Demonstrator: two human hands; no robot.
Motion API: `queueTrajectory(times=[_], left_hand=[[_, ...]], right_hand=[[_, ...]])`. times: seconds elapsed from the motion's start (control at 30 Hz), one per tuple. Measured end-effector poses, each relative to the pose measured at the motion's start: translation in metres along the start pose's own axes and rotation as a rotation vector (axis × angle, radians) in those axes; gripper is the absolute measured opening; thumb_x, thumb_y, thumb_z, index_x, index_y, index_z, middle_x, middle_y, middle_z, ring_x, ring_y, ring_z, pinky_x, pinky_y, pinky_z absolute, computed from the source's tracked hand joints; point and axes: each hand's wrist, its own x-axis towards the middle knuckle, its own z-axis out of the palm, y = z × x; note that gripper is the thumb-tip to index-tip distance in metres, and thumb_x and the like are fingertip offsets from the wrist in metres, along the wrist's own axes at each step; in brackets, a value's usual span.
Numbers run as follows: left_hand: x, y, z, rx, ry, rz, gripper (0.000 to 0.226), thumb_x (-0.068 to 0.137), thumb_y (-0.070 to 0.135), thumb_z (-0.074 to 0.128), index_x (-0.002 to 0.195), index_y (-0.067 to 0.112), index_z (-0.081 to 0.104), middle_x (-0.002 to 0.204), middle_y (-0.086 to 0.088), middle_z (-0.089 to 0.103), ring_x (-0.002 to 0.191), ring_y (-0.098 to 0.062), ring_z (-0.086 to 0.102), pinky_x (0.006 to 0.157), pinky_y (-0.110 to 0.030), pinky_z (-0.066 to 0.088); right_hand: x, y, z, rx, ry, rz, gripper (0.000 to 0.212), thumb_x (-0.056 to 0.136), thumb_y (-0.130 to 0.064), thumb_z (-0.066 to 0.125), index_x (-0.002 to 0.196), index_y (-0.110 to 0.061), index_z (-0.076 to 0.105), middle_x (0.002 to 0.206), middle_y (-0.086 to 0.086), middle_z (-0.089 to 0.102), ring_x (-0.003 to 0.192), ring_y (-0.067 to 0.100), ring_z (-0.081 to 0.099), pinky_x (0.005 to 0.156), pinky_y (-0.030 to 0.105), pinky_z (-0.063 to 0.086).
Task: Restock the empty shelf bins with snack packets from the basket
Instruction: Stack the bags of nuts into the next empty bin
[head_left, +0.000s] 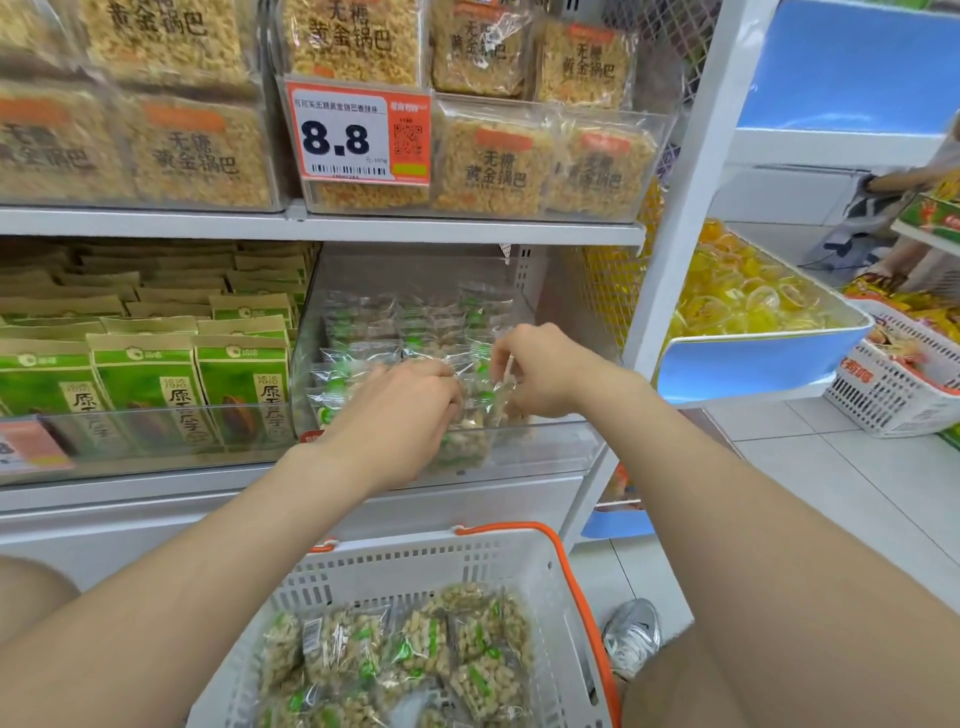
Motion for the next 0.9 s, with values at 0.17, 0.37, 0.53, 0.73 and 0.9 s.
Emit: queueTrajectory(times=[0.17, 0.37, 0.53, 0.73, 0.9], left_hand=[[0.000, -0.001, 0.000, 0.003, -0.010, 0.008, 0.024, 0.106, 0.017, 0.050, 0.109, 0.021, 0.073, 0.133, -0.001, 0.062, 0.122, -0.026, 0.063, 0.100, -0.047, 0.049], [-0.005, 0.000, -0.003, 0.022, 0.056, 0.065, 0.026, 0.108, 0.028, 0.045, 0.123, 0.025, 0.066, 0.134, 0.005, 0.061, 0.123, -0.023, 0.060, 0.102, -0.042, 0.042], [-0.017, 0.003, -0.008, 0.028, 0.172, 0.088, 0.019, 0.100, 0.037, 0.055, 0.114, 0.025, 0.061, 0.114, 0.004, 0.059, 0.108, -0.026, 0.053, 0.093, -0.045, 0.044], [-0.046, 0.014, -0.024, -0.021, 0.221, 0.059, 0.023, 0.085, 0.045, 0.057, 0.070, 0.028, 0.051, 0.062, 0.008, 0.053, 0.064, -0.027, 0.058, 0.054, -0.033, 0.040], [-0.078, 0.014, -0.009, 0.181, -0.190, 0.091, 0.044, 0.090, 0.056, 0.044, 0.066, 0.021, 0.056, 0.064, 0.004, 0.055, 0.063, -0.026, 0.059, 0.054, -0.032, 0.046]], right_hand=[[-0.003, -0.004, 0.002, -0.077, 0.144, 0.080, 0.032, 0.083, -0.028, 0.085, 0.109, -0.024, 0.066, 0.108, 0.005, 0.061, 0.095, 0.030, 0.063, 0.074, 0.038, 0.048], [-0.016, -0.013, -0.005, -0.215, 0.239, 0.187, 0.051, 0.077, -0.042, 0.091, 0.103, -0.017, 0.055, 0.108, 0.008, 0.054, 0.096, 0.033, 0.059, 0.073, 0.040, 0.046], [-0.033, -0.027, -0.006, -0.135, 0.412, 0.057, 0.033, 0.090, -0.030, 0.080, 0.111, -0.017, 0.059, 0.115, 0.007, 0.055, 0.110, 0.031, 0.054, 0.078, 0.043, 0.052], [-0.078, -0.059, 0.006, 0.075, 0.325, -0.169, 0.018, 0.080, -0.014, 0.062, 0.091, -0.026, 0.070, 0.080, -0.006, 0.068, 0.086, 0.023, 0.065, 0.070, 0.039, 0.057], [-0.094, -0.069, 0.044, -0.095, -0.049, -0.184, 0.016, 0.080, -0.012, 0.062, 0.080, -0.027, 0.066, 0.080, -0.004, 0.062, 0.086, 0.026, 0.064, 0.068, 0.036, 0.057]])
